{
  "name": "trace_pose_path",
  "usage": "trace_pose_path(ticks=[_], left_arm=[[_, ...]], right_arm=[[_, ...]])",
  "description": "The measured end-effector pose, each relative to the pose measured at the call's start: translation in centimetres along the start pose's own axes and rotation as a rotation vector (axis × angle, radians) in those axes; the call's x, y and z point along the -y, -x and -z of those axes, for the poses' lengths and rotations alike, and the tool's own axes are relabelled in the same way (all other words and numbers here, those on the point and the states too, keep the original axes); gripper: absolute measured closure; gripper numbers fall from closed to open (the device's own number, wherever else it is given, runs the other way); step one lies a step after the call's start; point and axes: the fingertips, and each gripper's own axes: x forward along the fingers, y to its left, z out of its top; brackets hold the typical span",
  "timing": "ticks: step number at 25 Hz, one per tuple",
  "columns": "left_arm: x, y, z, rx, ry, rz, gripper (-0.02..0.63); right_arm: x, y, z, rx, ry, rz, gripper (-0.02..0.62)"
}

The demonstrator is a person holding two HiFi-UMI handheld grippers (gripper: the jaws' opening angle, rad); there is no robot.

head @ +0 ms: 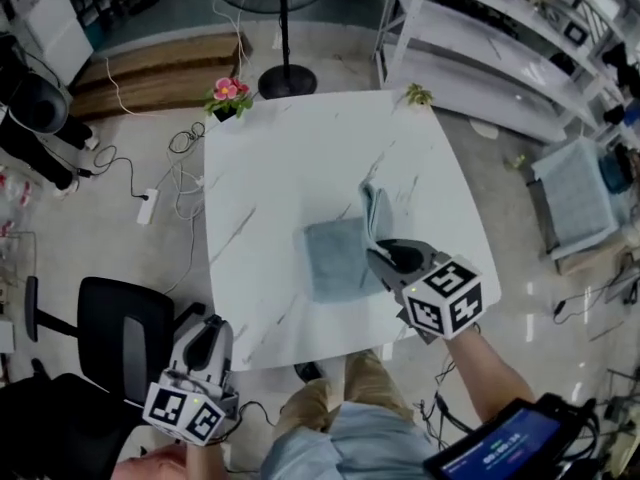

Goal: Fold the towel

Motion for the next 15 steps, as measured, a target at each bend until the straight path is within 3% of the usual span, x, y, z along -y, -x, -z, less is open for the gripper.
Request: trace_pose_path(ticks=[7,15], left_arm=[[-1.6,4.1,1.3,0.011,0.024,-0.080,0.549],[-2.4,5.8,3.1,-0.014,0.046,-0.111,0.549]], right_arm=[[-5.8,-6.2,3.7,-0.145,0.211,-0.065,0.532],[-7.6,-10.2,8.7,-0.284,0.356,-0.087,0.529]])
